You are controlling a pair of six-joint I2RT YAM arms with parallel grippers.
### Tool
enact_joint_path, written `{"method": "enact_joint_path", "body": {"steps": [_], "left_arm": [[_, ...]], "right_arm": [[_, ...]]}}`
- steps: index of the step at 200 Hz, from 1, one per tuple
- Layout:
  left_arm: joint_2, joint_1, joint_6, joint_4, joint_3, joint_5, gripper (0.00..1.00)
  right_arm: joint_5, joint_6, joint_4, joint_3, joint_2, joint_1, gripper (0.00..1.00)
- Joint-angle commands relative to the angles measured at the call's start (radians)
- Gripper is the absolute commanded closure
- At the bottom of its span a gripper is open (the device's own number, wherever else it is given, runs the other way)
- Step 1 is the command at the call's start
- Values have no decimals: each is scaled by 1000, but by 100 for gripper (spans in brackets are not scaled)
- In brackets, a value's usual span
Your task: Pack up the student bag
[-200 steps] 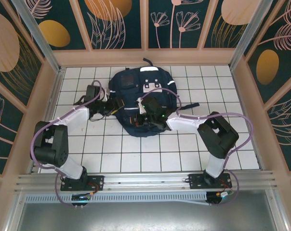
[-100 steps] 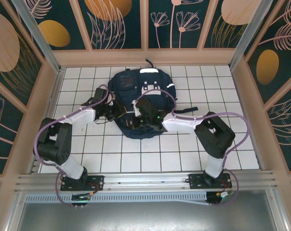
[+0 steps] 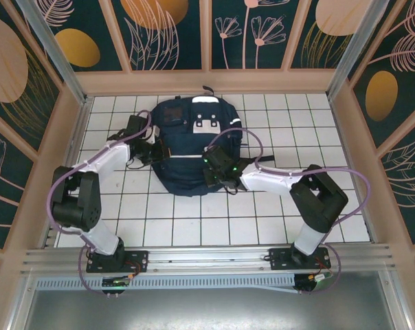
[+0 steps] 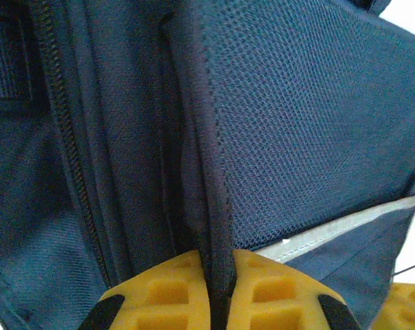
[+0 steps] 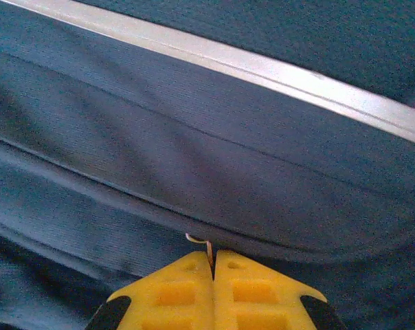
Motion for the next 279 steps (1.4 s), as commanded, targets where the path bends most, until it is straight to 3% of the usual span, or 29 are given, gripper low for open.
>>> {"method": "enact_joint_path", "body": {"steps": [1, 17, 36, 54, 70, 87, 120, 159, 181, 209, 225, 240, 257, 279], "left_arm": [[108, 107, 166, -225, 136, -214, 100], [165, 182, 159, -254, 236, -195, 100], [205, 230, 114, -211, 330, -140, 100], [250, 231, 97, -217, 438, -102, 79], [244, 231, 62, -218, 455, -81, 71], [186, 231, 36, -232, 393, -73, 64], [20, 231, 31, -252, 142, -157, 57], [-126, 231, -61, -198, -48, -252, 55], [-153, 231, -126, -130, -119, -226, 54], [-140, 228, -210, -14, -212, -161, 55], [-128, 229, -226, 17, -215, -184, 58], [-121, 228, -219, 29, -194, -205, 72], [-96, 229, -181, 7, -157, -212, 100], [-65, 229, -105, -42, -96, -270, 100]], "right_arm": [[229, 33, -228, -35, -10, -92, 100], [200, 17, -256, 9, 11, -76, 100], [61, -47, -211, 74, 42, 16, 100], [-100, -52, -152, 170, 103, 113, 100], [-186, -45, -102, 283, 176, 174, 100], [-220, -46, -87, 411, 269, 208, 100], [-260, -58, -87, 596, 382, 229, 100], [-326, -72, -49, 591, 394, 236, 100], [-362, -78, -43, 575, 391, 237, 100], [-376, -79, -27, 565, 383, 244, 100], [-379, -79, -34, 564, 377, 245, 100], [-375, -78, -26, 533, 359, 249, 100], [-344, -76, -43, 477, 317, 248, 100], [-206, -87, -120, 408, 262, 239, 100]]}}
